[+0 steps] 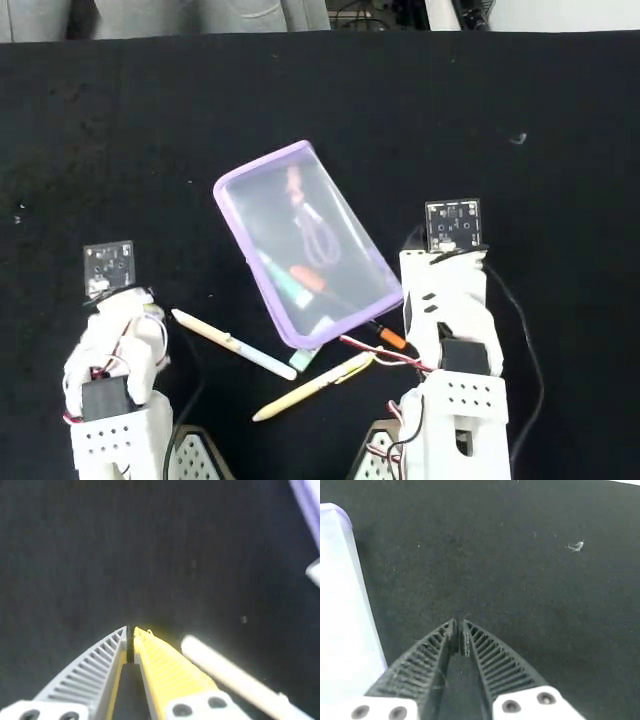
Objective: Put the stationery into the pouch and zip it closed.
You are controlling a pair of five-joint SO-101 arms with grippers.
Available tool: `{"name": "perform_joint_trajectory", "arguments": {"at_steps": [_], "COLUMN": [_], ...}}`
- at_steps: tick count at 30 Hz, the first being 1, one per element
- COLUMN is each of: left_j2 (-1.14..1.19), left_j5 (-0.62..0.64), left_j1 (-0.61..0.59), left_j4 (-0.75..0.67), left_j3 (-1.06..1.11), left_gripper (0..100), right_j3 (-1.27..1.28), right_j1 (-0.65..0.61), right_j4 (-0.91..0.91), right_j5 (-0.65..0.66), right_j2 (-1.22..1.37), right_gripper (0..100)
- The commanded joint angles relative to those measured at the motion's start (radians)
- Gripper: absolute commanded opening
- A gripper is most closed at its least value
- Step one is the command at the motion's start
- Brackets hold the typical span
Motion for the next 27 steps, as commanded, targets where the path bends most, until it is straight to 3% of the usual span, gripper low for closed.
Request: {"name": "perform_joint_trajectory", "arguments": {"at_steps": [1, 4, 8, 15, 20, 27], "left_j2": [0.002, 0.003, 0.006, 0.135, 0.433, 1.051], "left_j5": [-0.206, -0.212, -0.044, 0.037, 0.107, 0.198], "left_j1": [-0.039, -0.041, -0.025, 0.168, 0.245, 0.361], "left_j4": [-0.094, -0.106, -0.181, -0.232, -0.272, -0.331], "left_j3": [-0.044, -0.076, -0.097, -0.148, -0.314, -0.648], "left_gripper": [3, 6, 20, 20, 20, 19], "right_j3": [-0.004, -0.004, -0.005, -0.005, -0.004, -0.004], "right_j1": [0.006, 0.006, 0.006, 0.006, 0.006, 0.006], "right_j4": [-0.029, -0.029, -0.023, -0.023, -0.021, -0.021], "right_j5": [-0.003, -0.003, -0.005, -0.006, -0.008, -0.008], "right_j2": [0.005, 0.005, 0.005, 0.005, 0.005, 0.005], "right_gripper": [1.3, 1.3, 1.4, 1.4, 1.4, 1.5]}}
